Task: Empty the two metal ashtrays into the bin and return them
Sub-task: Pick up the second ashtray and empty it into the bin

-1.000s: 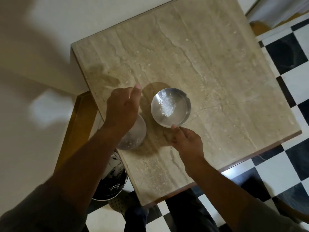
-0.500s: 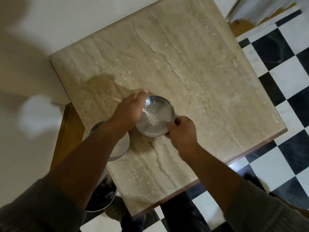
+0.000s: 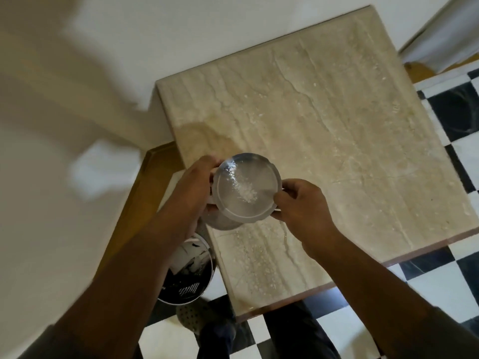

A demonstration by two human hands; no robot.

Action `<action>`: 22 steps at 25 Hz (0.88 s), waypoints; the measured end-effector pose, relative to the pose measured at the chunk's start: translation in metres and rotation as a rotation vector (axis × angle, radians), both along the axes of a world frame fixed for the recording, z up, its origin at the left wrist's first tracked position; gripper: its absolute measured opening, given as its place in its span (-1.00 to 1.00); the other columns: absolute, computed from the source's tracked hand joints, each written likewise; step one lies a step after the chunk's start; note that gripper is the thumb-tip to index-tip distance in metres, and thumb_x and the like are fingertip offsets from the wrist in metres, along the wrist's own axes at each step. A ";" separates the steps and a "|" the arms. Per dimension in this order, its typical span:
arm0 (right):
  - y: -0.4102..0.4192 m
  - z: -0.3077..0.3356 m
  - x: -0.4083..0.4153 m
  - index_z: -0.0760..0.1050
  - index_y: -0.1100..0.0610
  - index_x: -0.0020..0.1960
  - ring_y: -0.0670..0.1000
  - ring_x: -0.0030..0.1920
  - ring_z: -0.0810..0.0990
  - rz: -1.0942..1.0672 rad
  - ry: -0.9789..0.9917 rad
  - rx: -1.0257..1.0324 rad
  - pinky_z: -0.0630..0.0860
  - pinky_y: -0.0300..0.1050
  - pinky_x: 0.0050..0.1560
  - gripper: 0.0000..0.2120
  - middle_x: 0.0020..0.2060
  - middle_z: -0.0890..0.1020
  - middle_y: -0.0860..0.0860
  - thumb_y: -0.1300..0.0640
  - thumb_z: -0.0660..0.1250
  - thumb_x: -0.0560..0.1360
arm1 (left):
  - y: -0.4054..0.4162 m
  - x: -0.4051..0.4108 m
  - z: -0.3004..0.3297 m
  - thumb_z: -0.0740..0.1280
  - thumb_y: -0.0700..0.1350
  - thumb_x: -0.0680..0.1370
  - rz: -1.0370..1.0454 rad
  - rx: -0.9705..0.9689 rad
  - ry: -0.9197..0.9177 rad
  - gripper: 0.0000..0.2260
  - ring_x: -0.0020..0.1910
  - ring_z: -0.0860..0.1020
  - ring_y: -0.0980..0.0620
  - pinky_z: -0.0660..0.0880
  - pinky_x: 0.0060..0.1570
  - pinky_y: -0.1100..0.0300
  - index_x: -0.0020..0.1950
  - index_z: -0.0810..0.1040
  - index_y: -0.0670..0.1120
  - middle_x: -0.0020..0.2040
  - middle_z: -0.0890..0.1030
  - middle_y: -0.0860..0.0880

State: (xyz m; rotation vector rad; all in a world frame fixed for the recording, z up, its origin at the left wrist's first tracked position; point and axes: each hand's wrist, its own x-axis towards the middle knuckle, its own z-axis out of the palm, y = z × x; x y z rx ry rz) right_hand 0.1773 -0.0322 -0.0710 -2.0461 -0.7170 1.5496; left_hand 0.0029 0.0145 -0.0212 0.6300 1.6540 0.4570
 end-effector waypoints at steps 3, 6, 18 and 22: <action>-0.010 0.002 -0.043 0.59 0.19 0.20 0.08 -0.03 0.72 0.121 0.068 -0.012 0.71 0.04 0.01 -0.73 -0.02 0.71 0.10 0.27 0.30 0.52 | -0.027 -0.046 0.008 0.18 0.15 0.58 0.008 0.003 -0.023 -0.71 0.04 0.65 -0.14 0.61 0.09 -0.21 -0.15 0.69 0.18 0.00 0.70 -0.02; -0.030 -0.003 -0.095 0.60 0.23 0.19 0.10 0.01 0.71 0.231 0.133 -0.025 0.71 0.01 0.01 -0.75 0.00 0.71 0.14 0.30 0.29 0.54 | -0.057 -0.105 -0.003 0.10 0.18 0.63 0.015 -0.071 -0.002 -0.71 0.12 0.58 -0.05 0.57 -0.02 -0.01 0.12 0.59 0.16 0.19 0.61 -0.01; -0.094 -0.068 -0.192 0.46 0.29 0.35 0.17 0.21 0.62 0.392 0.376 -0.341 0.67 -0.15 0.00 -0.64 0.26 0.60 0.18 0.36 0.31 0.56 | -0.166 -0.209 -0.088 0.17 0.14 0.64 0.264 -0.299 0.051 -0.75 0.23 0.55 -0.19 0.59 0.13 -0.20 0.21 0.48 0.06 0.32 0.54 -0.10; -0.093 -0.070 -0.194 0.58 0.13 0.14 0.08 0.15 0.65 0.578 0.335 -0.285 0.67 -0.20 0.01 -0.78 0.17 0.64 0.19 0.33 0.37 0.53 | -0.171 -0.226 -0.109 0.18 0.25 0.60 0.313 -0.397 -0.080 -0.63 0.15 0.57 -0.17 0.58 0.12 -0.19 0.13 0.53 0.00 0.14 0.59 -0.11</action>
